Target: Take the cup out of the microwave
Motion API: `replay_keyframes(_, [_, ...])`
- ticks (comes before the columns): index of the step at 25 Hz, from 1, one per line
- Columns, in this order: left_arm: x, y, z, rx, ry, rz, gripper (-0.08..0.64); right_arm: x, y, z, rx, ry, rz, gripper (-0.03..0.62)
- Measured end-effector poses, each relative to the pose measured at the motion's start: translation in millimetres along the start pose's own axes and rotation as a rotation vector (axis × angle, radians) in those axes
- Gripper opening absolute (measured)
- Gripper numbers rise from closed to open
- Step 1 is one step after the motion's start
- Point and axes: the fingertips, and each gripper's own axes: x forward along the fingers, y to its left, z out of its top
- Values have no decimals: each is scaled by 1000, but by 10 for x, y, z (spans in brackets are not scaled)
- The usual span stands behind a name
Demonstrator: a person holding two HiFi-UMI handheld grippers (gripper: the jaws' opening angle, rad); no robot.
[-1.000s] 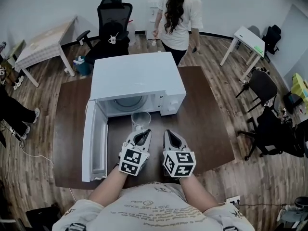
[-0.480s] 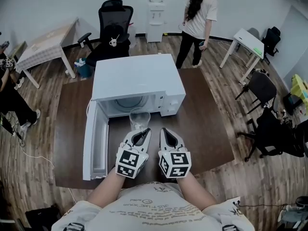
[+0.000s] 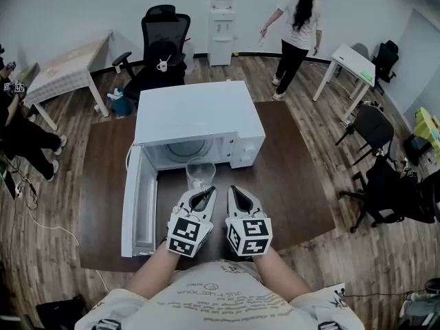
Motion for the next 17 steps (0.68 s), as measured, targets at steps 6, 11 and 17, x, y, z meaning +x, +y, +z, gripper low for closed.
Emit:
replay_keyframes(6, [-44, -13, 35, -18, -7, 4, 14, -63, -18, 0, -4, -6, -21, 9])
replay_keyframes(11, [-58, -42, 7, -18, -4, -10, 14, -91, 8, -18, -6, -3, -26, 9])
replay_keyframes(17, [-50, -75, -15, -27, 4, -21, 14, -96, 16, -41, -7, 1, -24, 9])
